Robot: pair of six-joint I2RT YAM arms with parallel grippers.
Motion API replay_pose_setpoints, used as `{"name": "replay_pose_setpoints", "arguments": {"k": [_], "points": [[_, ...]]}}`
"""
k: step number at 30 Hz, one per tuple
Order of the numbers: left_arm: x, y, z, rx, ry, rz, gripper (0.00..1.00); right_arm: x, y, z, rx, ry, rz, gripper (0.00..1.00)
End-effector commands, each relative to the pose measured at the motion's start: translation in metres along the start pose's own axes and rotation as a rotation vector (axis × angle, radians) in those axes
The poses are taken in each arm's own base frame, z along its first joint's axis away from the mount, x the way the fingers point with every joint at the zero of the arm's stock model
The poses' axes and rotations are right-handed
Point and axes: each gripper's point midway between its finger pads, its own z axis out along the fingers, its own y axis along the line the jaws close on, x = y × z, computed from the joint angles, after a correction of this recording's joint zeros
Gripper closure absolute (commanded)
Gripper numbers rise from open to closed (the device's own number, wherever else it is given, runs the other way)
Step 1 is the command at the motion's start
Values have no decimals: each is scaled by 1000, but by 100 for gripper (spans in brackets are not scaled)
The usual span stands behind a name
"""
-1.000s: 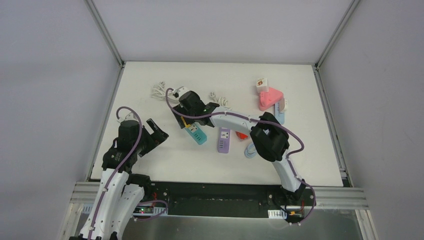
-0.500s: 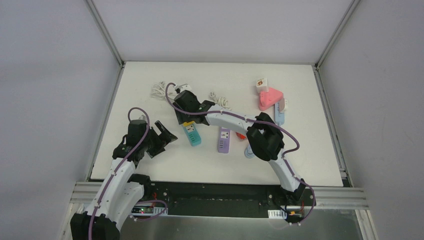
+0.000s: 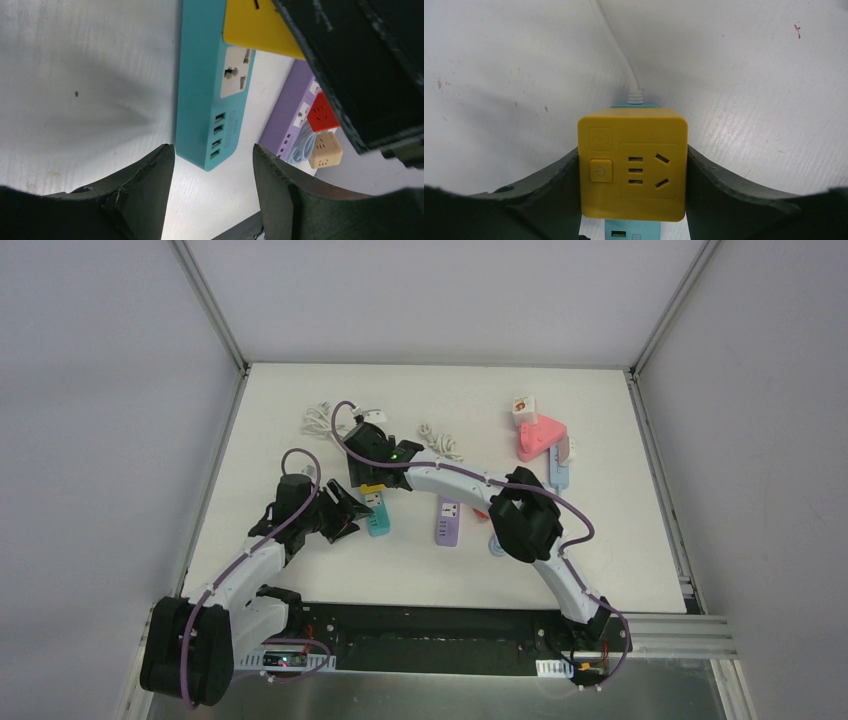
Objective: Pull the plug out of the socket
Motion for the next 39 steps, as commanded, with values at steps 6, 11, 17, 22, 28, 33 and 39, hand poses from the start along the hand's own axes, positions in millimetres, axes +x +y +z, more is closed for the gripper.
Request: {"name": "replay_pose_setpoints", "arguments": {"k": [6,11,17,22,28,33,39], "points": [[-16,9,26,-79,-9,64,48,1,9,-22,-55,32,39,69],[-10,34,30,-178,1,28,59,2,10,-25,-71,39,31,78],[10,67,29,-250,21,-41,70,-5,28,-39,-209,77,44,100],[23,83,25,-290,42,-72,75,-15,46,-59,-391,95,123,100],[26,92,21,-341,53,-72,77,-3,40,-45,-270,43,17,100],[27,97,18,-368,58,-63,79,2,25,-35,-124,10,-85,100],[30,105,17,-400,66,-72,79,-13,43,-61,-335,59,34,100]]}}
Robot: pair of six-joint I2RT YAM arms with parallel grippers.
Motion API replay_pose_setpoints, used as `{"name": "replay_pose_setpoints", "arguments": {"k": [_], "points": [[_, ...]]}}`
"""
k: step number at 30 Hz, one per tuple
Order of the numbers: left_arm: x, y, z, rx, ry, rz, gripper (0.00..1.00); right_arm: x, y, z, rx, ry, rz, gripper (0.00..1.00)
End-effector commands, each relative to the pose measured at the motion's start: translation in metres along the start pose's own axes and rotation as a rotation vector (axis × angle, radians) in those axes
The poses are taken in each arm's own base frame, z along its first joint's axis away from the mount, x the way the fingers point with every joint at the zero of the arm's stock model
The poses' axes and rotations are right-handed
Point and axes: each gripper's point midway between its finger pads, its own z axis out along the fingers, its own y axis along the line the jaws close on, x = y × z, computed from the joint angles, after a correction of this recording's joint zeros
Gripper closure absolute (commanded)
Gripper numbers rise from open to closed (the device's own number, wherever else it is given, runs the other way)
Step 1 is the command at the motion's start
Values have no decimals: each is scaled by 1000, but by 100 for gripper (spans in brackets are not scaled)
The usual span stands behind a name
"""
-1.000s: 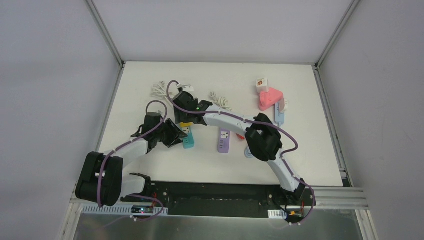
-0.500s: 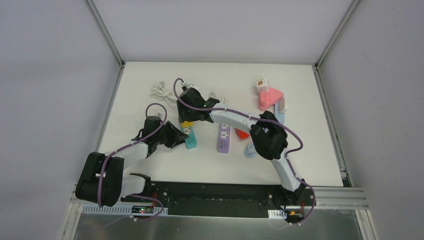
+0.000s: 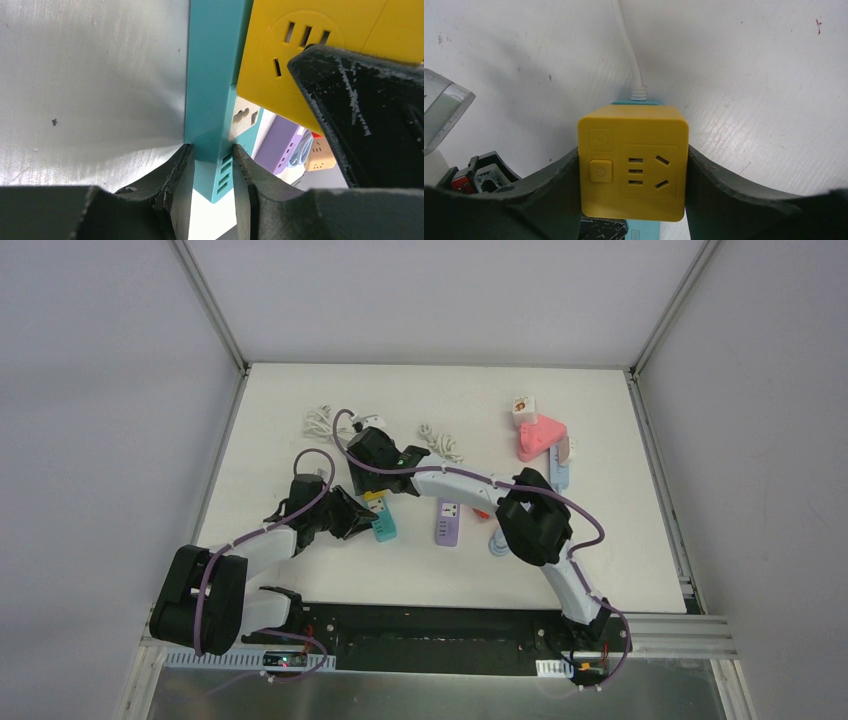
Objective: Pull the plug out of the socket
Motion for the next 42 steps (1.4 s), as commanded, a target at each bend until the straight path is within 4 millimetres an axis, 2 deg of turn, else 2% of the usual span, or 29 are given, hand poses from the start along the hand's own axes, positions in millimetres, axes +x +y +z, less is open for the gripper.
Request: {"name": "replay_pose_setpoints", "arguments": {"k": [1,4,8,11,15,18,22,25,28,30,34,36,39,42], "points": [[21,83,-3,-320,19,-28,79,-29,49,-51,-292,18,135,100],[22,86,-2,-322,18,-39,79,-21,52,-43,-228,-2,91,100],[25,88,0,-324,27,-49,80,-4,33,-24,-56,16,-17,100],[24,89,0,-327,23,-48,80,-17,34,-33,-86,3,-4,100],[25,90,0,-332,22,-51,80,-35,50,-53,-303,38,126,100],[25,90,0,-331,22,-52,80,-36,60,-58,-375,61,171,100],[26,89,0,-331,32,-51,80,-13,67,-48,-287,80,106,100],[27,89,0,-329,39,-56,80,-7,52,-36,-123,52,14,100],[27,88,0,-326,43,-57,79,-14,38,-37,-47,24,-19,100],[28,89,0,-330,42,-57,79,-21,37,-45,-85,28,2,100],[28,89,-1,-330,42,-58,79,-39,54,-68,-347,50,156,100],[28,88,-1,-329,41,-58,79,-38,57,-74,-388,55,176,100],[28,89,-2,-334,40,-59,79,-25,63,-65,-321,55,107,100],[28,90,-2,-339,41,-63,79,-15,57,-51,-152,36,-4,100]]}}
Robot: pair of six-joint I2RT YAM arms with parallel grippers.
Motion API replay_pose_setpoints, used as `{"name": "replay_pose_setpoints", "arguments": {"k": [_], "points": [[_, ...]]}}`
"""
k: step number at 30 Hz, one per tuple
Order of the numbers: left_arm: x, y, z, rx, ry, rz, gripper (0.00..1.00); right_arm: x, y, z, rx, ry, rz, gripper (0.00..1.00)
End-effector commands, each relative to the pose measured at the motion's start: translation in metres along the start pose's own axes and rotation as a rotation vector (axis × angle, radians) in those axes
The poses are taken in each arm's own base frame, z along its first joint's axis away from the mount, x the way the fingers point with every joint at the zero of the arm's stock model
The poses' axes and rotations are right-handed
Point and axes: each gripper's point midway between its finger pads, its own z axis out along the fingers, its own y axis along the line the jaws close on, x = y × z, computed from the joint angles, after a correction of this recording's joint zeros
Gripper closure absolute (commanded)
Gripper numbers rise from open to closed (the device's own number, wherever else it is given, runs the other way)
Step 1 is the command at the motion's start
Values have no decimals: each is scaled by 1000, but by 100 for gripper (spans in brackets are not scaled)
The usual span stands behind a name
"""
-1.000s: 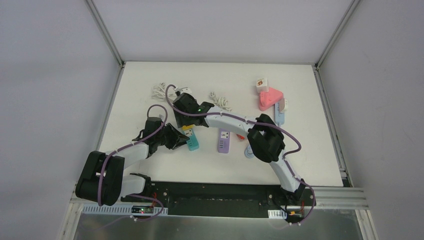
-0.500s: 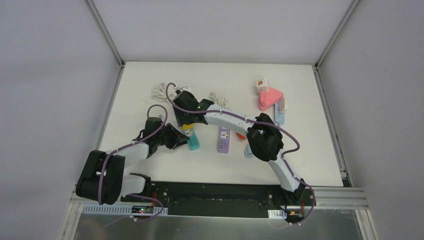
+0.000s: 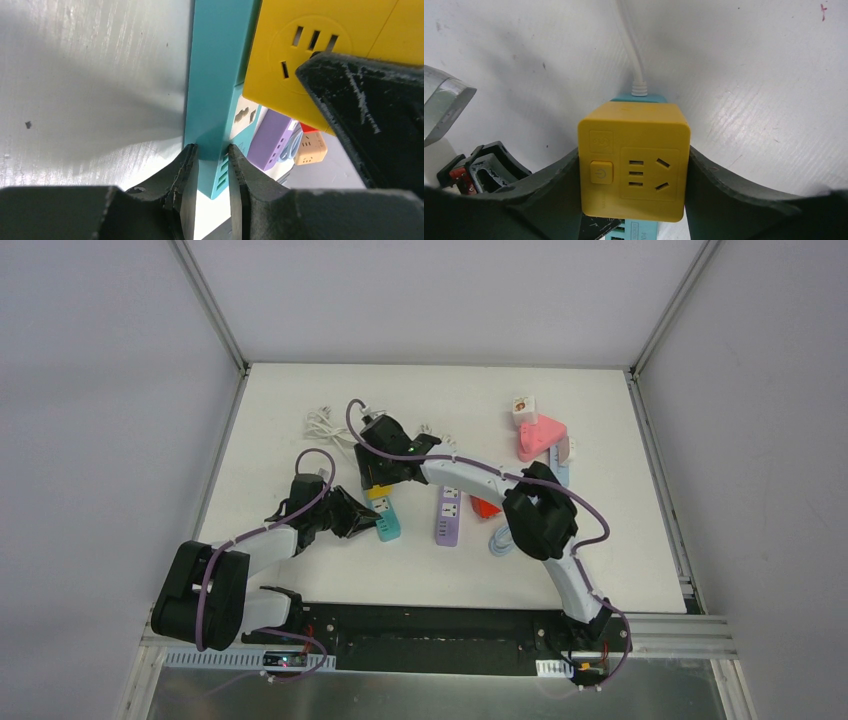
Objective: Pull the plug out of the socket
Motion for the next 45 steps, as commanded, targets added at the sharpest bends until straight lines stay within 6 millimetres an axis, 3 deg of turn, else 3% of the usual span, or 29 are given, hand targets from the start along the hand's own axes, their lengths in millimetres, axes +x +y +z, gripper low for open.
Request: {"name": "replay_pose_setpoints", "arguments": {"k": [1,5,11,17,22,25,30,34,37,41,45], "points": [[22,95,-7,-366,11,-39,79,-8,66,-40,-43,-52,-78,100],[23,96,-6,-369,17,-50,79,-20,61,-49,-10,-82,-96,100],[24,96,-6,-370,18,-49,79,-36,71,-73,-284,-40,116,100],[23,97,-6,-374,20,-47,79,-15,62,-49,-67,-49,-12,100],[24,98,-7,-380,21,-49,80,-26,53,-54,19,-105,-72,100],[24,97,-7,-379,21,-47,80,-39,56,-69,-42,-132,-56,100],[24,97,-8,-377,20,-47,80,-42,71,-82,-303,-73,97,100],[24,98,-8,-382,20,-46,80,-24,65,-64,-166,-68,4,100],[24,99,-8,-388,24,-47,80,-23,54,-51,-25,-85,-62,100],[25,99,-8,-387,24,-46,80,-36,53,-60,-20,-114,-71,100],[24,98,-8,-381,26,-42,80,-50,66,-80,-226,-92,38,100]]}}
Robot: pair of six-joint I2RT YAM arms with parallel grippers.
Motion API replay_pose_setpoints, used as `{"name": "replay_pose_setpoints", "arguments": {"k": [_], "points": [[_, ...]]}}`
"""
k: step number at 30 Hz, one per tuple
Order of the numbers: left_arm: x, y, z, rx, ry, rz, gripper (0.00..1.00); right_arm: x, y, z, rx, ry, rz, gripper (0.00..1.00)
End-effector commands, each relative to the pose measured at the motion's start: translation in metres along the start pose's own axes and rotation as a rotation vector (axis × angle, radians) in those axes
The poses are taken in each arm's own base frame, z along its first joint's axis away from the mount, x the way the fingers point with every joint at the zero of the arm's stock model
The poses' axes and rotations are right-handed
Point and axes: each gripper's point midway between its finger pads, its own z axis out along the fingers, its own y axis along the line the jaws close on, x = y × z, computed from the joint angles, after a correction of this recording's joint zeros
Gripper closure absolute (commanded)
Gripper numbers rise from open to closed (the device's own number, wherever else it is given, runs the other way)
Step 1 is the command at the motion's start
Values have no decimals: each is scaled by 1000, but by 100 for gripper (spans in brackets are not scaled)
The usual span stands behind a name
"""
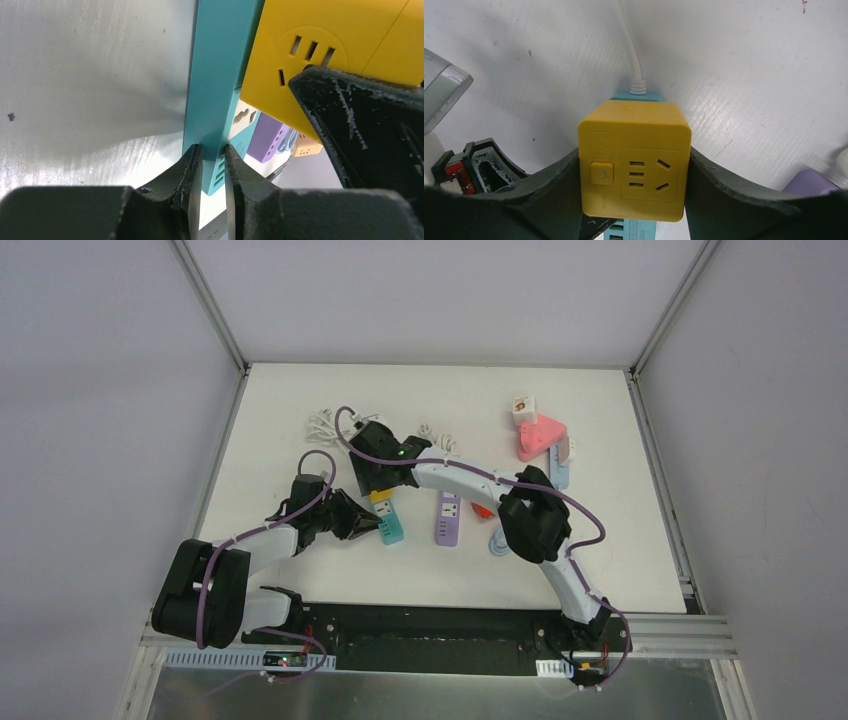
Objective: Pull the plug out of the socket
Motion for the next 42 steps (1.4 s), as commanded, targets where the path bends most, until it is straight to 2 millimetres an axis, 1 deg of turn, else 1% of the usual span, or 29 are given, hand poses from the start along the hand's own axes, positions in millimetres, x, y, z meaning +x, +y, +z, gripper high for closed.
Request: {"name": "replay_pose_setpoints", "arguments": {"k": [1,3,4,6,8,9,11,13,14,15,17,19,21,22,24,26,29,33,35,38,42], "points": [[14,97,-6,-380,-26,-33,80,-64,54,-84,-386,-96,168,100],[13,96,-6,-377,-27,-31,80,-65,53,-83,-403,-97,181,100],[13,96,-6,-378,-28,-30,81,-61,53,-79,-380,-95,164,100],[13,96,-6,-377,-29,-27,80,-51,49,-65,-257,-102,90,100],[12,95,-6,-377,-31,-27,80,-45,45,-56,-150,-106,18,100],[12,96,-5,-379,-30,-29,80,-44,43,-54,-117,-105,-1,100],[12,95,-5,-378,-31,-28,80,-49,40,-57,-100,-122,-9,100],[13,98,-7,-390,-25,-32,80,-58,43,-67,-148,-135,9,100],[14,98,-7,-394,-23,-34,80,-67,43,-71,-199,-142,44,100],[14,98,-8,-395,-23,-34,80,-70,47,-77,-273,-131,81,100],[14,99,-8,-398,-22,-32,80,-72,51,-87,-401,-106,149,100],[14,99,-9,-398,-24,-31,80,-70,53,-89,-438,-97,175,100],[14,100,-9,-404,-24,-29,80,-60,53,-80,-378,-92,140,100],[13,100,-10,-408,-26,-26,80,-57,48,-72,-290,-116,108,100],[12,100,-11,-419,-28,-17,80,-46,44,-58,-162,-126,14,100],[10,97,-11,-419,-29,-11,80,-42,39,-50,-71,-132,-38,100],[9,96,-11,-427,-22,-5,80,-49,31,-52,1,-165,-64,100],[9,97,-11,-437,-13,-4,80,-71,24,-71,26,-225,-74,100],[10,99,-11,-445,-10,-7,80,-76,23,-77,8,-230,-66,100],[11,100,-11,-451,-5,-9,80,-74,20,-75,15,-222,-63,100],[11,100,-11,-449,-4,-8,80,-53,9,-52,74,-174,-71,100]]}}
